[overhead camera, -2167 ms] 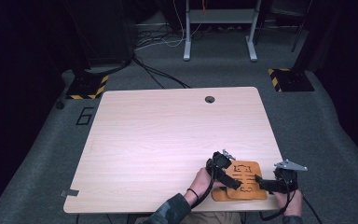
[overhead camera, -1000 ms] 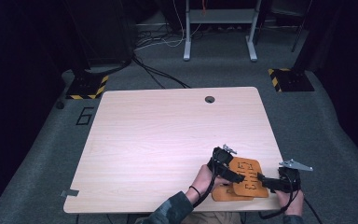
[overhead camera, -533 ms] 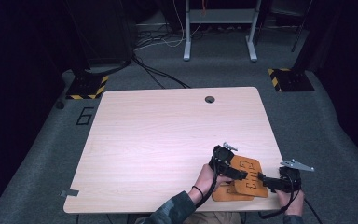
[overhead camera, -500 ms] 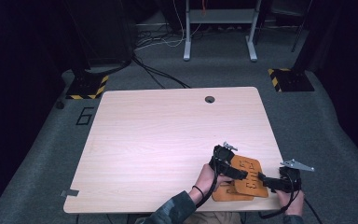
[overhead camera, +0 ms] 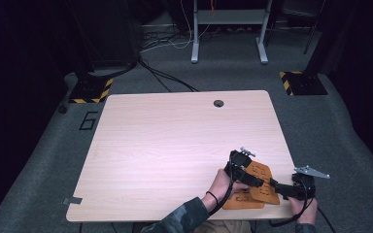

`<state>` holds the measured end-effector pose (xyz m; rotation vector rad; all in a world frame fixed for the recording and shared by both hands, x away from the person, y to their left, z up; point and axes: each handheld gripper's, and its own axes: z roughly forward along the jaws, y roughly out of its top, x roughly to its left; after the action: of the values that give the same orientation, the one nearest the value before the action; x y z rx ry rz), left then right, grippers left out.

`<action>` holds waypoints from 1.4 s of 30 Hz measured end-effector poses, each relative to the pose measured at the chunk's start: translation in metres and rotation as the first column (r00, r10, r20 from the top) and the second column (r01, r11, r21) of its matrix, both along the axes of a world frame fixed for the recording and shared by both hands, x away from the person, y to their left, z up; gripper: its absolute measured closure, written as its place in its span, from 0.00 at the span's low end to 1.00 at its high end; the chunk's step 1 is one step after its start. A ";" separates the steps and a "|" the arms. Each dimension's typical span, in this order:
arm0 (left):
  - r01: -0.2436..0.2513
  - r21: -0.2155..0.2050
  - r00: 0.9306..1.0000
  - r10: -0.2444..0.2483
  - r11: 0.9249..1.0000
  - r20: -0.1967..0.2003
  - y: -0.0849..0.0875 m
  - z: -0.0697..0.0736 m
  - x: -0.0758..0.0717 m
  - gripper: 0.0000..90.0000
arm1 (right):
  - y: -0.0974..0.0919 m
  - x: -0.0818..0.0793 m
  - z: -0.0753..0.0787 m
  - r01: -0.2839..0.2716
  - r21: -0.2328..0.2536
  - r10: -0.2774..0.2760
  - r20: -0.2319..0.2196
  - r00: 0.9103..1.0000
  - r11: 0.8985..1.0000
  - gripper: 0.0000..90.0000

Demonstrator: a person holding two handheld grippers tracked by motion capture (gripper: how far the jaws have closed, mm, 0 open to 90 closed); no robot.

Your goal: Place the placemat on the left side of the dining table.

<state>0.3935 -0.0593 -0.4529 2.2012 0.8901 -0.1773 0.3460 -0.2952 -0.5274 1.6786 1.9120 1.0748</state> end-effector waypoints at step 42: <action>0.066 0.119 0.997 -0.069 0.991 0.021 -0.061 0.018 0.030 0.81 | -0.011 -0.013 0.003 0.104 -0.007 -0.104 0.005 0.995 0.995 0.00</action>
<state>0.4237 -0.1204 -0.4350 2.3398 0.8316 -0.1315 0.3328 -0.3057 -0.5249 1.7492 1.8024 1.0291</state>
